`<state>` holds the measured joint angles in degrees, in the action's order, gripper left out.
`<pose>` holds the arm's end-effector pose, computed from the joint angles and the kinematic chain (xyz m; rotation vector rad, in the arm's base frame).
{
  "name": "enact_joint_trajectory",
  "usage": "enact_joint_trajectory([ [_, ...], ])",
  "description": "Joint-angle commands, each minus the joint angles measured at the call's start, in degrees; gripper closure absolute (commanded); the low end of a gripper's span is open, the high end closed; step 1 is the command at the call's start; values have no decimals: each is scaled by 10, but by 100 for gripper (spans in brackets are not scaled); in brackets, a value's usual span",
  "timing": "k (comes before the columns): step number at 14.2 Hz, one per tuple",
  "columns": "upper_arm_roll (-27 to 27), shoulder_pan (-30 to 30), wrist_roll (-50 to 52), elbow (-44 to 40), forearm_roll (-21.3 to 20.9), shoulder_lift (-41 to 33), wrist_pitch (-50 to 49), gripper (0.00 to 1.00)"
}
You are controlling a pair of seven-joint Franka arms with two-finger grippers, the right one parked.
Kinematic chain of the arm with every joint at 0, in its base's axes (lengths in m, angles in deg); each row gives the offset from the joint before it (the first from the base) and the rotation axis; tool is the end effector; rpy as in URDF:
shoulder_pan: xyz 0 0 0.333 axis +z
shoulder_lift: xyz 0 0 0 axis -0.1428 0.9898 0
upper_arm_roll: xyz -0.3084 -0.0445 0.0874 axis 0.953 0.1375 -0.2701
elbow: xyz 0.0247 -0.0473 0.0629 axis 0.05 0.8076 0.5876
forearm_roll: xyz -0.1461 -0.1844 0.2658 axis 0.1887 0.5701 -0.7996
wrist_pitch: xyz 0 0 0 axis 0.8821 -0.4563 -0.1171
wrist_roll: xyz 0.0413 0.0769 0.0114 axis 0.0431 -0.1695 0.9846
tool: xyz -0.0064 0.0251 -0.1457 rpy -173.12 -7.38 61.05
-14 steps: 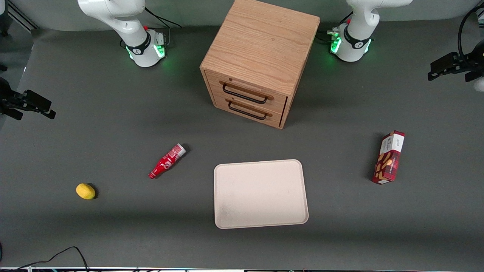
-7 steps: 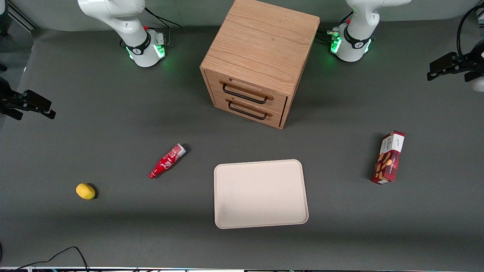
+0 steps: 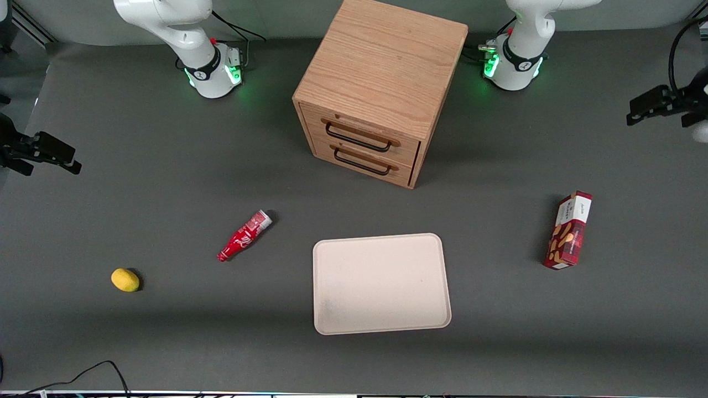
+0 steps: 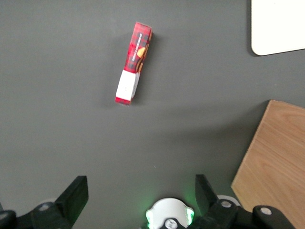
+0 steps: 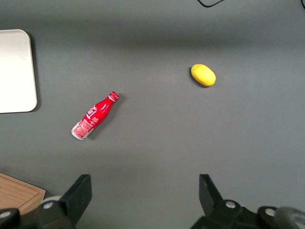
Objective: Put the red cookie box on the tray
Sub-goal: 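Move the open left gripper down over the red plaid cookie box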
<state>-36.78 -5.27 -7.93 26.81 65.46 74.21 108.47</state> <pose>0.4885 0.0219 0.5893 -3.1176 0.1739 0.2420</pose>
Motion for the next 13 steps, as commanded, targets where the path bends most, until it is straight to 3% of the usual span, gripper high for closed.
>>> enact_joint_trajectory([
  [1, -7, 17, -105, 0, -6, 70, 42, 0],
  [5, -26, 16, -204, 38, 2, 144, 135, 0],
  [10, -26, 15, -211, 170, 5, 162, 322, 0],
  [13, -26, 14, -221, 199, 5, 189, 387, 0],
])
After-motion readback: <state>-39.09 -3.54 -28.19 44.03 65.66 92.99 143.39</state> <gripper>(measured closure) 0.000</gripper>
